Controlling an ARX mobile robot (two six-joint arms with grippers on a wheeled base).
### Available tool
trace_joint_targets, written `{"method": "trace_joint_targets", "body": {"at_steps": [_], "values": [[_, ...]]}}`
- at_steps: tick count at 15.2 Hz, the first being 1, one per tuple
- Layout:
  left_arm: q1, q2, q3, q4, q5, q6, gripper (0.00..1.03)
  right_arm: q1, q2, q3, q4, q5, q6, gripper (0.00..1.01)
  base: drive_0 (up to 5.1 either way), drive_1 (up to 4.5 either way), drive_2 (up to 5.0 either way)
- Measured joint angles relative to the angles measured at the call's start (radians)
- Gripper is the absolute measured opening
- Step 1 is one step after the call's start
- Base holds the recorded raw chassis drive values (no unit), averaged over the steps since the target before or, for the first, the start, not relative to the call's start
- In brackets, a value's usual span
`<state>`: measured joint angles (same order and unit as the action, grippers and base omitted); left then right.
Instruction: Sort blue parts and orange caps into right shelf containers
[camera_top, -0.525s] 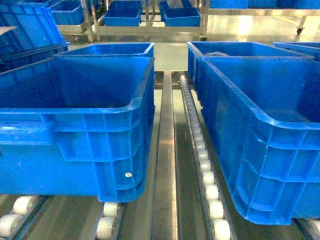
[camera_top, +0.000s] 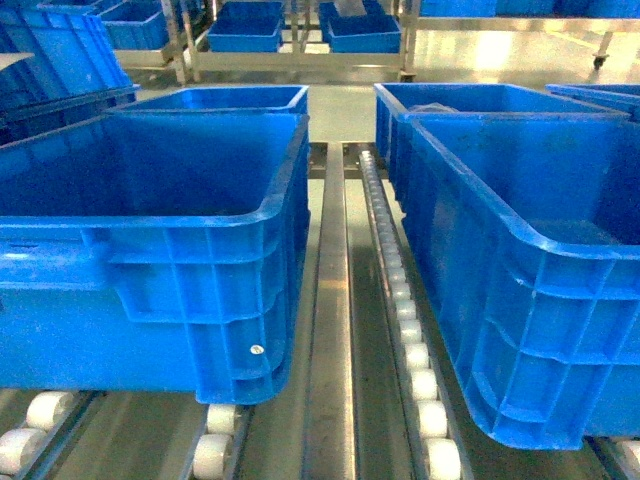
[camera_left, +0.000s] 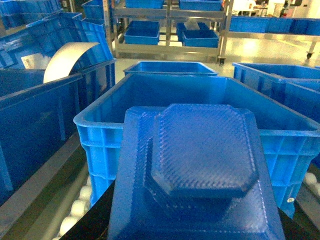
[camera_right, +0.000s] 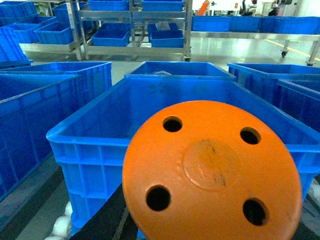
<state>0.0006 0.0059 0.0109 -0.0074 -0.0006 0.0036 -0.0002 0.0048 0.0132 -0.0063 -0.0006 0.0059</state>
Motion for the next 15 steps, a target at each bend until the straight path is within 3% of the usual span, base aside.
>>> {"method": "trace_joint_targets", "body": {"at_steps": [1, 4, 6, 8, 10, 15], "values": [[-0.002, 0.0, 0.0, 0.006, -0.008, 0.001, 0.42, 0.0, 0.0, 0.0, 0.0, 0.0, 0.0, 0.44, 0.0, 0.0, 0.0], [-0.101, 0.037, -0.001, 0.192, -0.232, 0.007, 0.42, -0.004, -0.005, -0.003, 0.034, -0.018, -0.012, 0.44, 0.0, 0.0, 0.0], [-0.085, 0.128, -0.001, 0.294, -0.29, 0.008, 0.42, -0.006, 0.006, -0.004, 0.169, -0.056, -0.03, 0.44, 0.0, 0.0, 0.0], [-0.048, 0.265, 0.001, 0.421, -0.27, 0.008, 0.42, 0.002, 0.085, -0.003, 0.295, -0.061, -0.045, 0.44, 0.0, 0.0, 0.0], [-0.002, 0.47, 0.028, 0.604, -0.209, 0.009, 0.42, 0.013, 0.323, 0.002, 0.502, -0.063, -0.059, 0.44, 0.0, 0.0, 0.0], [0.02, 0.78, 0.175, 0.835, -0.13, 0.006, 0.42, 0.014, 0.659, 0.097, 0.737, -0.074, -0.059, 0.44, 0.0, 0.0, 0.0]]}}
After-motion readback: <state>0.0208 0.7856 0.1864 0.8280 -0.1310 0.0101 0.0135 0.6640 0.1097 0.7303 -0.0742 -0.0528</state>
